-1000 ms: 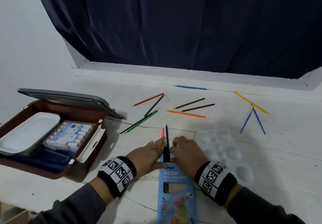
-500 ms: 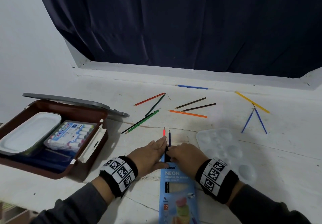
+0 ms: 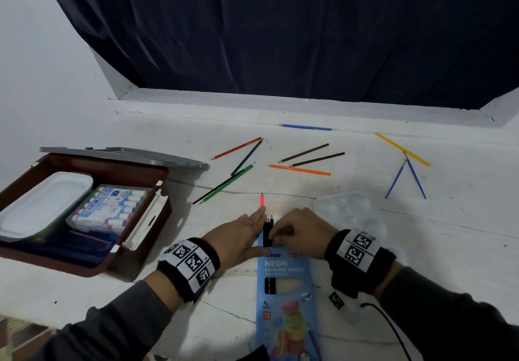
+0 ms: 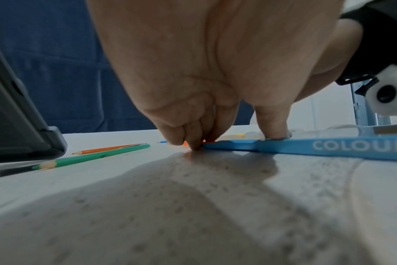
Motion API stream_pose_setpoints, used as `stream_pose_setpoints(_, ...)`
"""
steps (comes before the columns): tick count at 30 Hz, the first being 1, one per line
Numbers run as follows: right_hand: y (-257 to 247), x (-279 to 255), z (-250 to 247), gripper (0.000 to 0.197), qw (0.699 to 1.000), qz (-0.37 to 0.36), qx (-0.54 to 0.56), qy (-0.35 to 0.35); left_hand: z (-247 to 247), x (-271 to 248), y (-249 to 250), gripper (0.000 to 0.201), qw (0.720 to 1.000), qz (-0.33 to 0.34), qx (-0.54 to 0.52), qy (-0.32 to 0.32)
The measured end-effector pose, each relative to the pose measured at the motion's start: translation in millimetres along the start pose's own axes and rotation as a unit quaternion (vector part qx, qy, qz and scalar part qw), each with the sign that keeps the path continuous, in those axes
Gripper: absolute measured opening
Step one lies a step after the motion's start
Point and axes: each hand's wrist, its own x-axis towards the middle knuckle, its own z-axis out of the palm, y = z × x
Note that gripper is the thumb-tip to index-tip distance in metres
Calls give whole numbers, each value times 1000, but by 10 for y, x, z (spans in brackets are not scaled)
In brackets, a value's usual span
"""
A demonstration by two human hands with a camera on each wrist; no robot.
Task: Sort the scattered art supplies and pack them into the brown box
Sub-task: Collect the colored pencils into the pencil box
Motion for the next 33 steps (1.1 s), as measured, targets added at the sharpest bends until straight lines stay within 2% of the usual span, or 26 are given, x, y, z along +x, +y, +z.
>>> stream_pose_setpoints(2,95,46,-5,20,998,4,-7,62,16,6,-33,87,1000,8,-1,3)
stream_pose_setpoints(4,172,97,-12,28,995,-2,-64,74,27,25,-69,88,1000,19,-4,10)
stream_pose_setpoints(8,179,122,38,39,978,-13,-203,-36,26,18,-86,89,999,21,-15,19)
stream_pose_setpoints(10,163,113,59,36,968,-32,-245,-52,-4,11,-64,88,1000,17,-17,18)
stream_pose_setpoints(15,245,175,-15,30,984,-42,-170,-19,-131,12,-23,79,1000,19,-7,23)
stream_pose_setpoints(17,319,221,-119,30,990,-17,-134,34,-199,28,-74,68,996,33,-44,66)
stream_pose_setpoints(19,416,286,-267,30,988,11,-129,83,-315,31,-135,57,986,20,-86,139)
stream_pose_setpoints(21,529,367,-437,36,983,48,-141,105,-457,45,-204,43,965,-35,-117,234)
stream_pose_setpoints(23,655,459,-602,44,976,85,-174,96,-562,86,-303,39,944,-119,-138,274)
stream_pose_setpoints(24,720,506,-668,46,973,102,-186,87,-582,127,-366,38,943,-159,-131,262)
stream_pose_setpoints(27,894,592,-793,49,966,158,-197,49,-588,214,-488,25,953,-241,-66,171)
stream_pose_setpoints(29,969,620,-820,46,957,177,-226,30,-555,235,-487,30,954,-262,-34,139)
stream_pose_setpoints(33,1023,619,-816,26,942,173,-284,37,-462,257,-502,44,951,-275,-8,139)
